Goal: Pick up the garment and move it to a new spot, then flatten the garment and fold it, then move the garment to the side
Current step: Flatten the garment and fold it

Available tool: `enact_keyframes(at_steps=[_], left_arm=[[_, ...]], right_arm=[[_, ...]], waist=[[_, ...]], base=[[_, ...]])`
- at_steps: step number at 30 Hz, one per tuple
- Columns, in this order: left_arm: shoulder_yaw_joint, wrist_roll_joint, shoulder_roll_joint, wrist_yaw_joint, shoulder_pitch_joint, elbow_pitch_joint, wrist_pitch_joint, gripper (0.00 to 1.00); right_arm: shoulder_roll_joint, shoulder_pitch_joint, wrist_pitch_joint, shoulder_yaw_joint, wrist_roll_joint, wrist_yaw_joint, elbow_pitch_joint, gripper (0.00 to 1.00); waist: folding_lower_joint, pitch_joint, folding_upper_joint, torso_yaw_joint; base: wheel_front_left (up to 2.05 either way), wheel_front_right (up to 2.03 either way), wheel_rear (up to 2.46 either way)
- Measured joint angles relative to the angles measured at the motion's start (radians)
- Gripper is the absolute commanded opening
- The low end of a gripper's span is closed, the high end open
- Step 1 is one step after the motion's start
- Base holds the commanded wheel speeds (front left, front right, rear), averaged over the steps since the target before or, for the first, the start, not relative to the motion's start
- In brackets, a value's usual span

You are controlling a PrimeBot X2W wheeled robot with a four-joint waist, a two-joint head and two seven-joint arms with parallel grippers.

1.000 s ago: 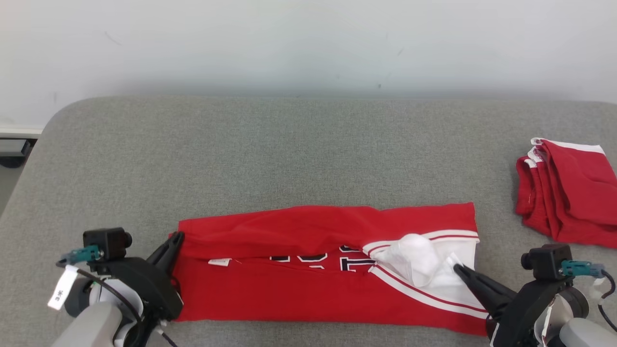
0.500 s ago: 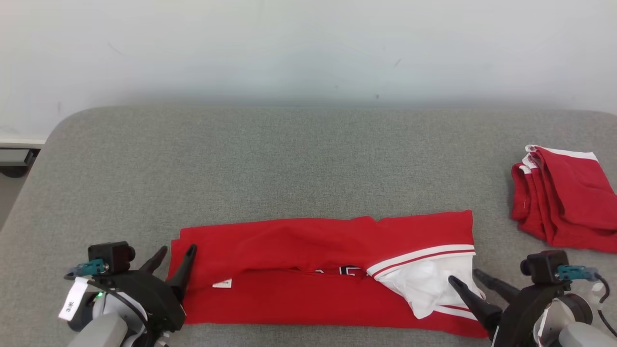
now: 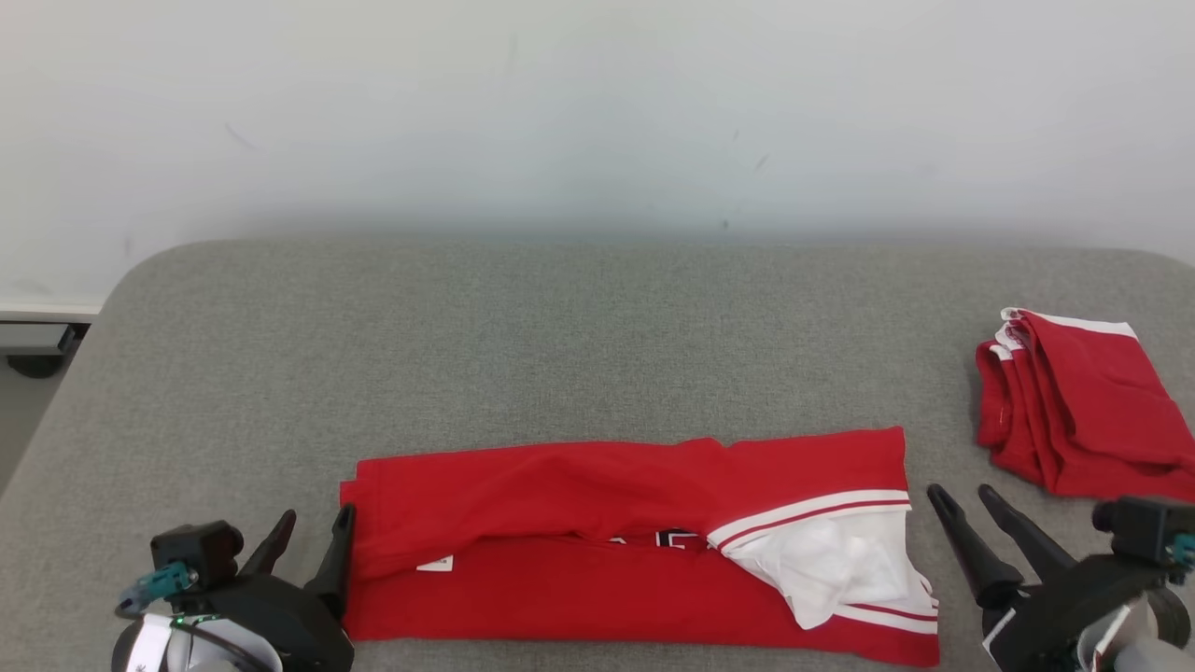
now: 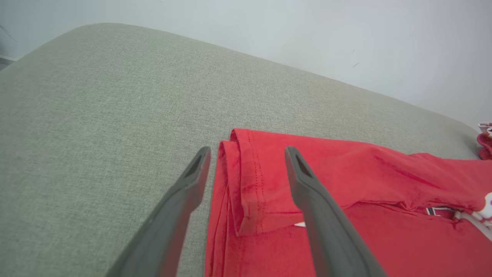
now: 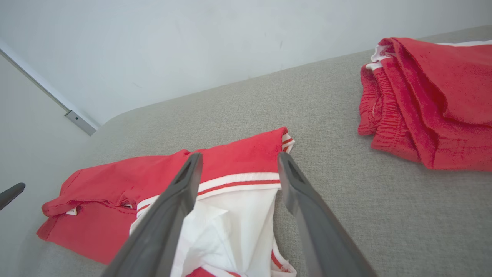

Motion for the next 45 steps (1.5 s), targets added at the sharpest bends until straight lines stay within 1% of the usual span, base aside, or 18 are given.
enact_keyframes(at_steps=[2,9,11,13,16,21,24,30,35,40,45], left_arm=[[0.005,0.009,0.004,0.019,0.018,-0.026,-0.005,1.0],[0.03,0.042,0.026,0.097,0.121,-0.13,-0.013,1.0],[0.041,0.049,0.035,0.11,0.146,-0.16,-0.013,1.0],[0.059,0.053,0.044,0.122,0.176,-0.191,-0.013,1.0],[0.083,0.067,0.052,0.135,0.216,-0.244,-0.013,1.0],[0.102,0.132,0.067,0.147,0.261,-0.32,-0.014,1.0],[0.126,0.154,0.07,0.148,0.283,-0.355,-0.014,1.0],[0.186,0.169,0.067,0.148,0.325,-0.412,-0.015,1.0],[0.265,0.195,0.054,0.149,0.364,-0.425,-0.015,1.0],[0.288,0.26,0.025,0.149,0.373,-0.446,-0.015,1.0],[0.323,0.292,0.014,0.149,0.399,-0.465,-0.015,1.0]], right_arm=[[0.0,0.023,-0.021,-0.011,-0.007,-0.018,-0.007,1.0],[0.02,0.098,-0.046,-0.063,-0.047,-0.118,-0.066,1.0],[0.027,0.118,-0.046,-0.082,-0.052,-0.143,-0.079,1.0],[0.029,0.125,-0.046,-0.085,-0.071,-0.161,-0.091,1.0],[0.034,0.152,-0.046,-0.116,-0.076,-0.179,-0.109,1.0],[0.039,0.198,-0.046,-0.157,-0.105,-0.192,-0.143,1.0],[0.046,0.202,-0.046,-0.176,-0.13,-0.2,-0.163,1.0],[0.054,0.243,-0.048,-0.226,-0.186,-0.209,-0.192,1.0],[0.057,0.259,-0.049,-0.226,-0.272,-0.217,-0.207,1.0],[0.047,0.27,-0.05,-0.221,-0.354,-0.218,-0.222,1.0],[0.056,0.284,-0.05,-0.232,-0.369,-0.218,-0.226,1.0]], waist=[[0.0001,-0.007,0.0,0.003],[0.0,-0.028,0.0,0.01],[0.0,-0.031,0.0001,0.011],[0.0,-0.034,0.0,0.009],[0.0,-0.037,0.0001,0.007],[0.0001,-0.037,0.0,0.01],[0.0001,-0.035,0.0,0.012],[0.0001,-0.031,0.0,0.017],[0.0001,-0.03,0.0,0.01],[0.0001,-0.029,0.0,0.003],[0.0001,-0.028,0.0,0.0]], base=[[0.0,0.0,0.0],[0.0,0.0,0.0],[0.0,0.0,0.0],[0.0,0.0,0.0],[0.0,0.0,0.0],[0.0,0.0,0.0],[0.0,0.0,0.0],[0.0,0.0,0.0],[0.0,0.0,0.0],[0.0,0.0,0.0],[0.0,0.0,0.0]])
